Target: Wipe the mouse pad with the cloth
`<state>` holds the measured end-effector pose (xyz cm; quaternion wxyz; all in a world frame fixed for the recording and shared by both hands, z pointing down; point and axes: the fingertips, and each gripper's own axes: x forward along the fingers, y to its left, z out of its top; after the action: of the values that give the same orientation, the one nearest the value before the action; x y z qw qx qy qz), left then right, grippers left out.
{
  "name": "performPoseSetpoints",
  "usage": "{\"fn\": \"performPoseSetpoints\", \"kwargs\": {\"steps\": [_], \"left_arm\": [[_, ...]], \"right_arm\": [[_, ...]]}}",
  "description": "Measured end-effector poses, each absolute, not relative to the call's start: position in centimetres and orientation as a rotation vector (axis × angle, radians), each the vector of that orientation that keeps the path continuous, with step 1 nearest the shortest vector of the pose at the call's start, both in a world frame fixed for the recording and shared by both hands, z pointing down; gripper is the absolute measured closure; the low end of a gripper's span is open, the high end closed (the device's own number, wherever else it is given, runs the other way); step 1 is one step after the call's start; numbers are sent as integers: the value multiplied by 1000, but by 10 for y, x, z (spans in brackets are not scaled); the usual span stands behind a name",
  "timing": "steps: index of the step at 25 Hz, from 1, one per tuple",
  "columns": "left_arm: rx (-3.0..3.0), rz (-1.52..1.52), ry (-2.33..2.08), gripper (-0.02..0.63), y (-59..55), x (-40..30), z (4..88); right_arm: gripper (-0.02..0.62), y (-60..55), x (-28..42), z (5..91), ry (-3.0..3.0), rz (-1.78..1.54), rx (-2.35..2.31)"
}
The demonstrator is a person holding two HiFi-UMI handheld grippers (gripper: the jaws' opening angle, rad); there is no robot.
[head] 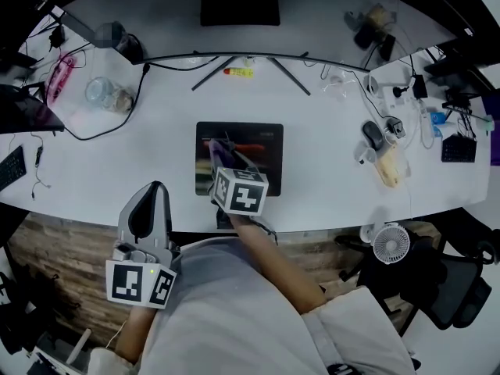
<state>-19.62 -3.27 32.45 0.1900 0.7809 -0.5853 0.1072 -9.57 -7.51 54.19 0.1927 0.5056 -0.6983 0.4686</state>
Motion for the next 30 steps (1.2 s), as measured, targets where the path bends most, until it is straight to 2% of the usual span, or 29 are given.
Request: {"fn": "performPoseSetpoints", "kwargs": {"steps": [30], "left_arm": [[2165,283,-1609,606,-22,-163,333]], "right_arm": [[446,-72,-26,545,-1942,1349,1441]]}}
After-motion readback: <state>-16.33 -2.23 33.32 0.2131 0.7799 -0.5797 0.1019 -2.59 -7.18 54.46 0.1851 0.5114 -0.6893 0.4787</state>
